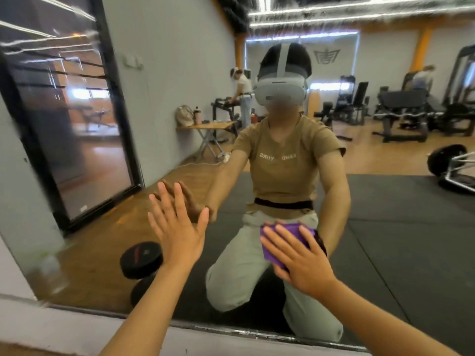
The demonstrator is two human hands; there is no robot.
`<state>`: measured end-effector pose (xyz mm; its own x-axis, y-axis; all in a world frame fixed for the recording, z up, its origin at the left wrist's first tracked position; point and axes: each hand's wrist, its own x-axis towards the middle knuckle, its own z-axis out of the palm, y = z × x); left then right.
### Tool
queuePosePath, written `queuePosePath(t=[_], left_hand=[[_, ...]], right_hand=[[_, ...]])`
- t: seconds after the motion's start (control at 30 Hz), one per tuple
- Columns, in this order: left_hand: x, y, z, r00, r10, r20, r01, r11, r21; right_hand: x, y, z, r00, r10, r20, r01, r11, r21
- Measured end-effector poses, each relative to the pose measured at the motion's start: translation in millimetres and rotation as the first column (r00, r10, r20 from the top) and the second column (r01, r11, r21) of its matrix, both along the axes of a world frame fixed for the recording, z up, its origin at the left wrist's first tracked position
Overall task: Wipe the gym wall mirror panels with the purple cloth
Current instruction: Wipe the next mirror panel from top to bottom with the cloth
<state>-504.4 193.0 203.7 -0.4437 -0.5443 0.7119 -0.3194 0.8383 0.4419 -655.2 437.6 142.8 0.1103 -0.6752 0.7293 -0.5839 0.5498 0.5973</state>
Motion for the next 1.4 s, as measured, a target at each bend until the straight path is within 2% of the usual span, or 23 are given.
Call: queuePosePath(t=[0.1,0.2,0.3,0.47,0.57,0.63,0.73,0.83,0.93,1.03,1.13,1.2,1.3,1.4], left_hand=[[-4,27,-2,0.996,-0.038,-0.075,0.035,0.998,-0.051],[-13,52,-4,0.993,-0.102,-0.059,0.094,0.988,-0.124],[-23,68,-5,0.992,-0.121,-0.047,0.115,0.986,-0.123],[-41,89,-1,0.989,-0.133,-0.059,0.129,0.989,-0.069],[-49,96,0,0.986,-0.130,-0.101,0.128,0.992,-0.023],[-53,97,-1,0.987,-0.122,-0.104,0.122,0.992,-0.002],[-56,95,-3,0.989,-0.116,-0.087,0.116,0.993,-0.005],[-55,94,-4,0.990,-0.115,-0.076,0.115,0.993,-0.006],[-54,94,-4,0.991,-0.106,-0.078,0.105,0.994,-0.018],[-55,95,-4,0.991,-0.106,-0.086,0.104,0.994,-0.028],[-55,99,-3,0.986,-0.115,-0.120,0.114,0.993,-0.018],[-57,105,-3,0.979,-0.125,-0.161,0.125,0.992,-0.008],[-62,115,-1,0.966,-0.124,-0.226,0.134,0.991,0.030],[-68,127,2,0.950,-0.116,-0.289,0.139,0.989,0.058]], right_hand=[[-3,15,-30,0.999,-0.043,0.000,0.043,0.997,0.062],[-3,18,-14,0.999,-0.008,0.044,0.006,0.998,0.058],[-4,22,40,0.990,0.061,0.124,-0.047,0.993,-0.107],[-19,40,178,0.996,0.033,0.085,0.001,0.927,-0.374],[-25,45,212,0.995,0.036,0.098,0.015,0.877,-0.481],[-25,41,204,0.995,0.039,0.086,0.012,0.851,-0.525],[-25,36,159,0.995,0.056,0.077,-0.006,0.847,-0.532],[-25,43,83,0.992,0.056,0.112,-0.007,0.916,-0.401],[-27,66,-5,0.993,-0.040,0.114,0.063,0.975,-0.213],[-26,87,-50,0.981,-0.102,0.163,0.122,0.986,-0.113],[-22,90,-46,0.972,-0.116,0.204,0.137,0.986,-0.095],[-21,86,-27,0.971,-0.089,0.220,0.125,0.980,-0.152],[-22,78,37,0.961,-0.007,0.277,0.109,0.928,-0.356],[-27,76,120,0.964,0.026,0.265,0.111,0.866,-0.488]])
